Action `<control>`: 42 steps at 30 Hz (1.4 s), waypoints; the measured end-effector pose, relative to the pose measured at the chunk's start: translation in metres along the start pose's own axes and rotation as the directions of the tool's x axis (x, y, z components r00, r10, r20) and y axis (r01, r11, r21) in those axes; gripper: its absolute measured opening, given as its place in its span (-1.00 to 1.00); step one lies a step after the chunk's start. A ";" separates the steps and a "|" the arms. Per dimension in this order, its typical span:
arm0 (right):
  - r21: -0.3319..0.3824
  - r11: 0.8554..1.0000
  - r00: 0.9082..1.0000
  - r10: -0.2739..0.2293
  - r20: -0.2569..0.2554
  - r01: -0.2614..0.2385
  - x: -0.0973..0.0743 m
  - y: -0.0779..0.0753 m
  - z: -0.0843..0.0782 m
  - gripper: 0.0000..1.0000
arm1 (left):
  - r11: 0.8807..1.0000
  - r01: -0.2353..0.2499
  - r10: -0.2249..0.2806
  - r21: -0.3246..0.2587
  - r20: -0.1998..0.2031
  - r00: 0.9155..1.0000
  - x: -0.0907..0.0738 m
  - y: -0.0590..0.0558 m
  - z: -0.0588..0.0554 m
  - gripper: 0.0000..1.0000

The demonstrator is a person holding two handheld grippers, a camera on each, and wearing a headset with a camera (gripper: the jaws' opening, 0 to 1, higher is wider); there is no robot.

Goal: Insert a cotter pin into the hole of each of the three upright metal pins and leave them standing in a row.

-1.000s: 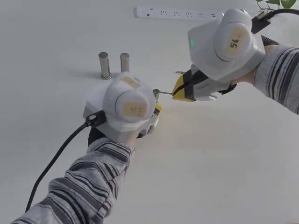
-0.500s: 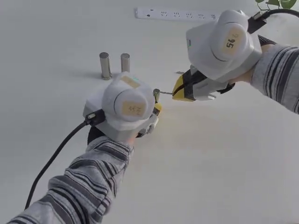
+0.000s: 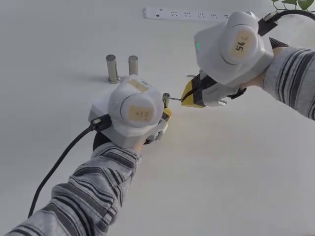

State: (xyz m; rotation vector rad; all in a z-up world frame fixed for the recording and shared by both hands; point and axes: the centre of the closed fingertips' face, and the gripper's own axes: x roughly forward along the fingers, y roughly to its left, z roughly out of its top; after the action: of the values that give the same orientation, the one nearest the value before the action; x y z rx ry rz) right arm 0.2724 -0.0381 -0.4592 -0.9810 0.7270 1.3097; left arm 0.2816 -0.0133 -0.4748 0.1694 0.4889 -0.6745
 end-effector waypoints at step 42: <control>0.088 0.996 0.993 -0.037 0.112 0.027 -0.006 -0.006 0.026 -0.93 | 1.000 -0.018 0.018 0.010 0.006 1.000 0.000 0.001 -0.001 -0.90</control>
State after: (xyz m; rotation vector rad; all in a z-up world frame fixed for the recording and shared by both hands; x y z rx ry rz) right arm 0.2753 -0.0177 -0.4419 -0.8388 0.6718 1.2852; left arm 0.2818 -0.0127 -0.4756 0.1813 0.4775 -0.6596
